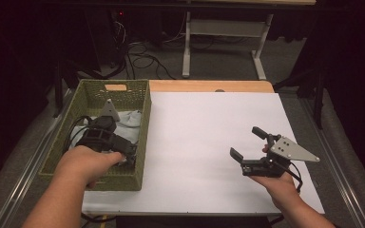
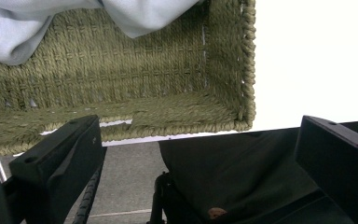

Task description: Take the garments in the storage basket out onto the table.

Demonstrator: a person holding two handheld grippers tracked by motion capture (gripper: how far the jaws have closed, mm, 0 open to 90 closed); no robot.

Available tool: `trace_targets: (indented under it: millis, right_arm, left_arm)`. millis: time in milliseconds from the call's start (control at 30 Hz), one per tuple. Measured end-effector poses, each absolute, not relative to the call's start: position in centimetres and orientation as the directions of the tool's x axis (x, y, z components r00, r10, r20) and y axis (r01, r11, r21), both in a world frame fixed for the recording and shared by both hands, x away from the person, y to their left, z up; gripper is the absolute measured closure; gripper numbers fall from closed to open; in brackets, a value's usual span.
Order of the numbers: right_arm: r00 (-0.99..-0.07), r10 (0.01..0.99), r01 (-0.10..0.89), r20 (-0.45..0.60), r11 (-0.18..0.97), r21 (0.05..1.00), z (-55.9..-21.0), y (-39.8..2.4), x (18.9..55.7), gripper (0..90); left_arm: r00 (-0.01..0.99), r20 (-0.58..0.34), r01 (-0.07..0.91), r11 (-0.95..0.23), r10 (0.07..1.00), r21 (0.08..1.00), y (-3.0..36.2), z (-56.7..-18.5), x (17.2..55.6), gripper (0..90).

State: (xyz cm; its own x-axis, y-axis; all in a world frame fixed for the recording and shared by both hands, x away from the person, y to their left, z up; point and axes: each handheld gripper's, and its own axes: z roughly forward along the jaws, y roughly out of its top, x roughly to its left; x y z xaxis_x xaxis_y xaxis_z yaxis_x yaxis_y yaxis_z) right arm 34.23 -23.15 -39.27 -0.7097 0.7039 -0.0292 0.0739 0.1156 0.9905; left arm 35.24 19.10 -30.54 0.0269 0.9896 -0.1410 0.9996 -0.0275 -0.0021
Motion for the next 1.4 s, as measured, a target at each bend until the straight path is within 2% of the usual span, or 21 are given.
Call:
trace_targets:
  millis: [800, 1400]
  right_arm:
    - [-0.708, 0.705, 0.077, -0.030, 0.120, 0.990, -39.31, -23.11, 34.17, 0.8]
    - [-0.711, 0.702, 0.077, -0.031, 0.122, 0.990, -39.38, -23.05, 34.19, 0.8]
  left_arm:
    - [0.036, -0.145, 0.999, -0.036, 0.989, 0.001, 19.12, -30.34, 35.22, 1.4]
    - [0.058, -0.156, 0.998, -0.052, 0.986, 0.042, 20.04, -30.04, 35.44, 1.4]
